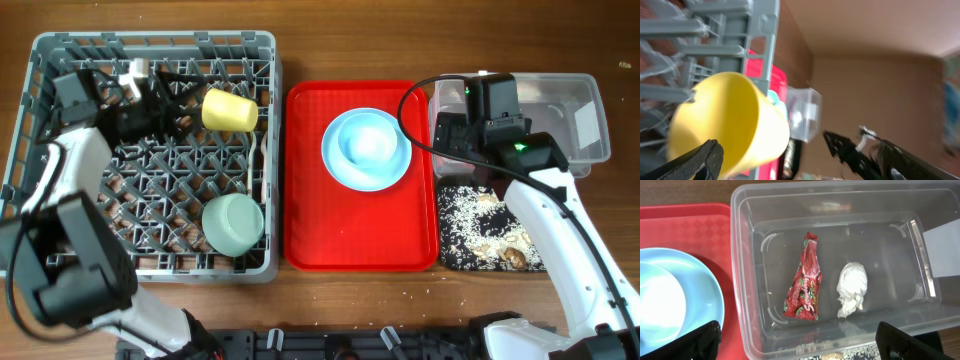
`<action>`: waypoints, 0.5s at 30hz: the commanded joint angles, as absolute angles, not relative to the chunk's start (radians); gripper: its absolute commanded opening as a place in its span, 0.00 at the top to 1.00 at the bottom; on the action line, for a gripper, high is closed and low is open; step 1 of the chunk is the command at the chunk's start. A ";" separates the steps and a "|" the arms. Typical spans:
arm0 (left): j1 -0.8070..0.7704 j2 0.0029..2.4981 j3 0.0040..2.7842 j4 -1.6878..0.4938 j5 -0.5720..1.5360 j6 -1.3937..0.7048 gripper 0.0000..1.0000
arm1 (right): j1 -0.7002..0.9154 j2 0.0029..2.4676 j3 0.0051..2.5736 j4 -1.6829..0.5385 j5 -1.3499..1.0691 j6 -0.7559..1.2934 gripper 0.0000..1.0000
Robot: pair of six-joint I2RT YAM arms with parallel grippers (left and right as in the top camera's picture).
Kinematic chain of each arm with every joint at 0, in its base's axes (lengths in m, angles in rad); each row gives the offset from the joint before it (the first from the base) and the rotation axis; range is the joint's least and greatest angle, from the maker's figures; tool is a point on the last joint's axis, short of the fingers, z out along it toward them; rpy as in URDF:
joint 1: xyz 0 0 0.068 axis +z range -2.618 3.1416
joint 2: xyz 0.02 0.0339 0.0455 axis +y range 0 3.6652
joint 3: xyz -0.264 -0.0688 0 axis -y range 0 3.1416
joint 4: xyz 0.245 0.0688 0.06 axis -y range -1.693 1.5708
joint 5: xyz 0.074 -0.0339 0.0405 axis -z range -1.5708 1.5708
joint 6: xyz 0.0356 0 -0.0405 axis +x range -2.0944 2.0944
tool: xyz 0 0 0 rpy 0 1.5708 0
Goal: Sort waste into correct bins and load items into the dishwasher rack
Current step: 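Carry the yellow cup to the rack and set it down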
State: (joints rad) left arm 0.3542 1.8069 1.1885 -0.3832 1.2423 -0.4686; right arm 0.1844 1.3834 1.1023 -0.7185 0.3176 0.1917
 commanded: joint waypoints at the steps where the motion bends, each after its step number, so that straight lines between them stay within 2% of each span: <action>1: 0.370 1.597 1.190 -0.477 1.005 -0.456 0.00 | 0.186 1.384 1.118 -0.716 0.314 0.184 0.00; 4: 0.334 1.404 1.190 -0.616 0.748 -0.456 0.00 | 0.186 1.384 1.118 -0.716 0.314 0.184 0.00; 7: 0.165 1.280 1.190 -0.707 0.459 -0.422 0.00 | 0.186 1.384 1.118 -0.716 0.314 0.184 0.00; 9: 0.029 1.281 1.190 -0.714 0.327 -0.423 0.00 | 0.186 1.384 1.118 -0.716 0.314 0.183 0.00; 12: -0.138 1.333 1.190 -0.650 0.290 -0.423 0.00 | 0.186 1.384 1.118 -0.716 0.314 0.184 0.00; 15: -0.211 1.394 1.190 -0.644 0.080 -0.423 0.02 | 0.186 1.384 1.118 -0.716 0.314 0.183 0.00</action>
